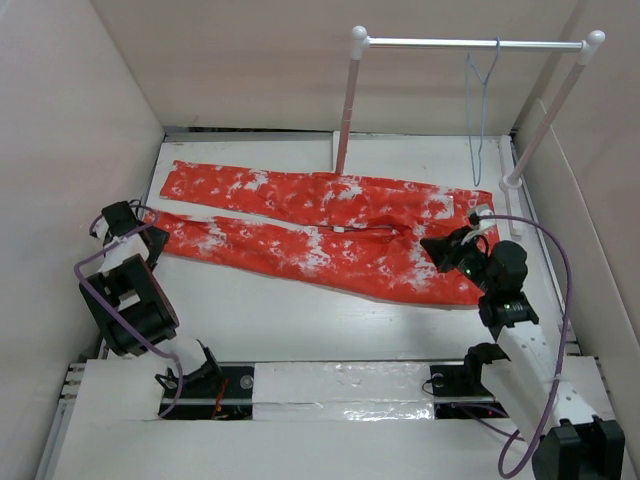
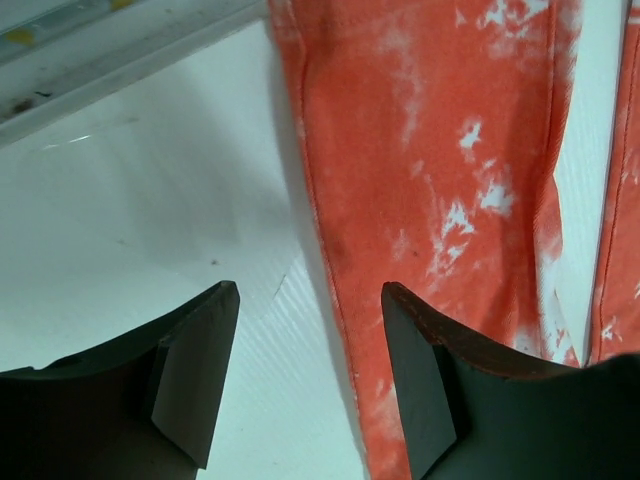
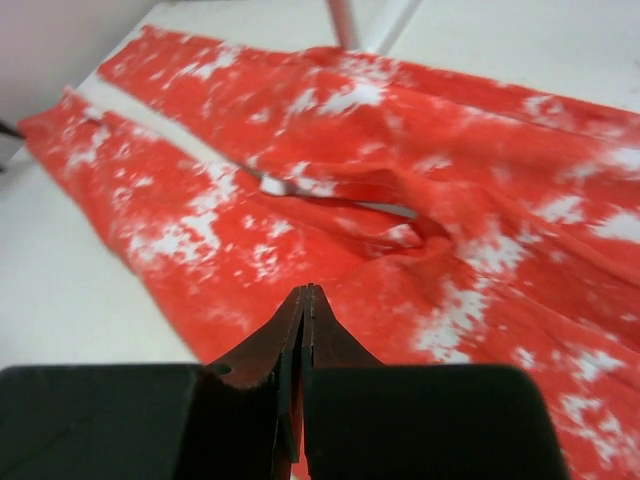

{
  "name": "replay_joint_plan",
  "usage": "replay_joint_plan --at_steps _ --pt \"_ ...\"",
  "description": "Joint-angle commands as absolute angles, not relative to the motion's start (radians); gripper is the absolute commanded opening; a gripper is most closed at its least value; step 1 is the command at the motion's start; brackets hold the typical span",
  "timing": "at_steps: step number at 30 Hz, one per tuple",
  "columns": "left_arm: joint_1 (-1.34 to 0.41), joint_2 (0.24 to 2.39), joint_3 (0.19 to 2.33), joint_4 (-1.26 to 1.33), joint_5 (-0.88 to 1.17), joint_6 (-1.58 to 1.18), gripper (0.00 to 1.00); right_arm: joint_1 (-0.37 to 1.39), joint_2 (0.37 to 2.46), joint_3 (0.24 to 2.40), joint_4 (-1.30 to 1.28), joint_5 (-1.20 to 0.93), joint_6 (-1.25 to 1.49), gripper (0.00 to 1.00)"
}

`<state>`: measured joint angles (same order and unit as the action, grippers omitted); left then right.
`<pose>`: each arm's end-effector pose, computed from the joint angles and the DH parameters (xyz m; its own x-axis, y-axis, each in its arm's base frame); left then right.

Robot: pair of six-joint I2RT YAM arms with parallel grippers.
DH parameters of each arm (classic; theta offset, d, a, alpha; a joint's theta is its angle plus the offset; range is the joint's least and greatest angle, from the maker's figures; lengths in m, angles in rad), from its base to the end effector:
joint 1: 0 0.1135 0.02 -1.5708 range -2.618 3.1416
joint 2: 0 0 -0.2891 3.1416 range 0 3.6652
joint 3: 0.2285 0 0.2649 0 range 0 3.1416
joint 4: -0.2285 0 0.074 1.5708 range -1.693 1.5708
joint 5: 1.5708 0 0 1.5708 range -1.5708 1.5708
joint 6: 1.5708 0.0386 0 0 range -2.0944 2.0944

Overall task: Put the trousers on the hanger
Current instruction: Flatten out the trousers at the center of the board, then fold the trousers at the center of the board.

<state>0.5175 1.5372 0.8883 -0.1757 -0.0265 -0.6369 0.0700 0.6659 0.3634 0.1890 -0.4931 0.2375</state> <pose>0.2850 0.1634 0.2117 -0.2096 -0.8034 -0.5573 -0.7896 0.4753 -0.3881 0.1625 0.0297 0.2603 -0.2347 0.1913 -0.9531 -0.4893 0.8239 0.2859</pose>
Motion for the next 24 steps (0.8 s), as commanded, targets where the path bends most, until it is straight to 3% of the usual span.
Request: replay_joint_plan --at_steps 1,6,9,15,18,24 --pt "0.514 1.566 0.900 -0.121 0.026 -0.643 0.56 0.139 0.696 0.388 0.261 -0.566 0.193 0.03" --pt "0.514 1.620 0.870 -0.057 0.038 -0.675 0.35 0.236 0.719 0.408 0.244 -0.500 0.153 0.13" --pt "0.503 1.661 0.883 -0.034 0.060 -0.680 0.28 0.279 0.727 0.408 0.252 -0.474 0.143 0.14" --pt "0.503 1.684 0.888 -0.006 0.072 -0.687 0.32 0.322 0.764 0.422 0.250 -0.434 0.133 0.15" --pt "0.492 1.672 0.882 0.017 0.049 -0.696 0.00 0.322 0.775 0.429 0.242 -0.422 0.127 0.15" --pt "0.421 1.475 0.836 0.003 -0.030 -0.756 0.00 0.331 0.784 0.433 0.224 -0.358 0.141 0.20"
